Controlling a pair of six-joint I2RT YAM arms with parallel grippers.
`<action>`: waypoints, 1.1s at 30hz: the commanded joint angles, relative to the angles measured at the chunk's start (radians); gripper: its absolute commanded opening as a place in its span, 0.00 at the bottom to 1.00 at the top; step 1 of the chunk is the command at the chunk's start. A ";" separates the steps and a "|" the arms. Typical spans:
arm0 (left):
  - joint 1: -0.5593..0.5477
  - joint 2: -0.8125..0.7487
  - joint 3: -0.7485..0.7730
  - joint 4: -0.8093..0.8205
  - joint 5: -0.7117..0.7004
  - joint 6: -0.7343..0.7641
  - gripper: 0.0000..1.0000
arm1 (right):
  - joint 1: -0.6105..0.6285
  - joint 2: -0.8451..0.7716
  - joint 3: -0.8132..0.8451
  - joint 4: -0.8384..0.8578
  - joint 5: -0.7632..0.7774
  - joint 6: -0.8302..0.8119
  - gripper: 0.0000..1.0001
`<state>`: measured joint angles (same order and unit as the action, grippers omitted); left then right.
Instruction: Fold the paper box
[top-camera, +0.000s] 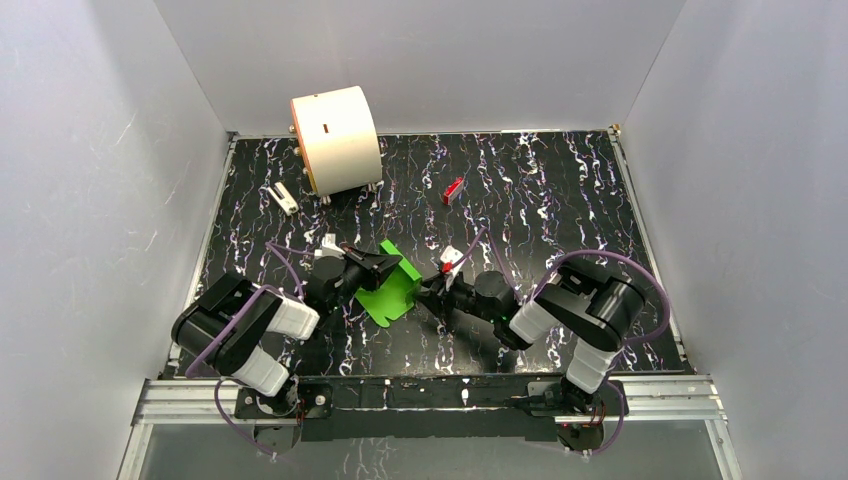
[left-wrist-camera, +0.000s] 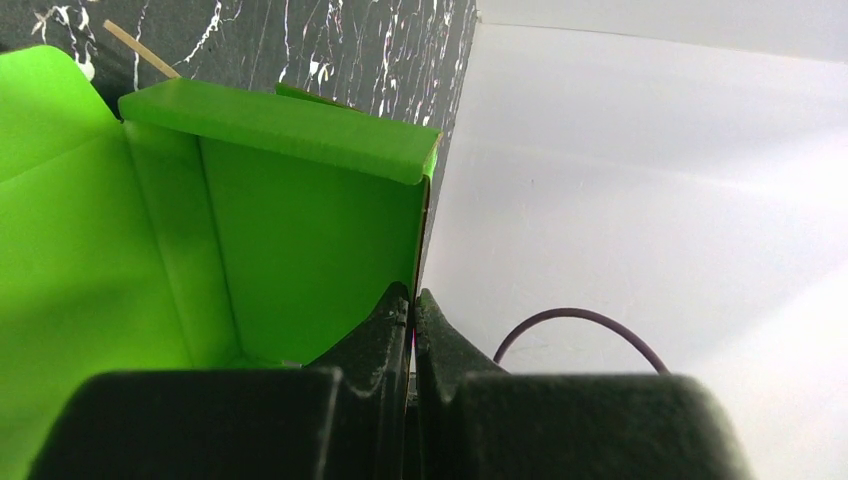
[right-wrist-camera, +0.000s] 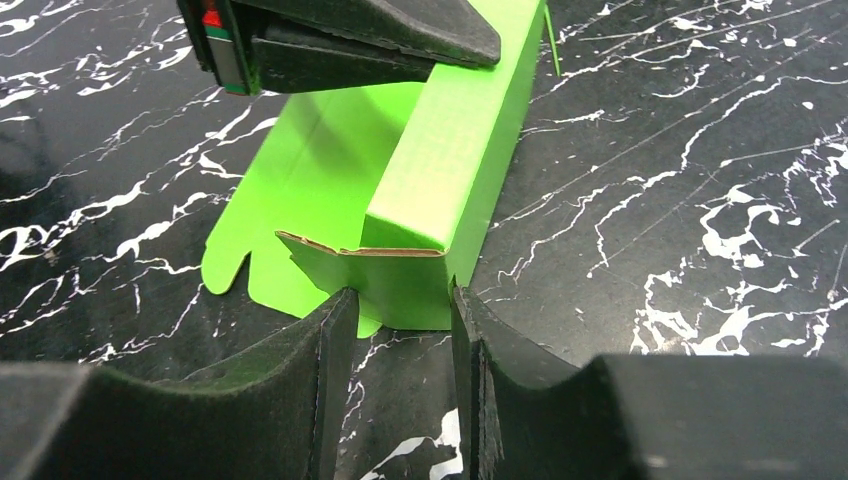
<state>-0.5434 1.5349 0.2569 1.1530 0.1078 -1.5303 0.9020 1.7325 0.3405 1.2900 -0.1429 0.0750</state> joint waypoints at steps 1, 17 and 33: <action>-0.047 -0.003 -0.021 0.029 0.010 -0.025 0.00 | 0.009 0.017 0.039 0.132 0.136 -0.025 0.48; -0.116 -0.013 -0.081 0.054 -0.056 -0.102 0.00 | 0.024 0.050 0.051 0.210 0.312 -0.011 0.47; -0.158 -0.033 -0.102 0.053 -0.078 -0.125 0.00 | 0.029 0.111 0.057 0.272 0.388 -0.023 0.37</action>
<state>-0.6773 1.5299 0.1791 1.2278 -0.0231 -1.6627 0.9325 1.8416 0.3637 1.4254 0.1883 0.0731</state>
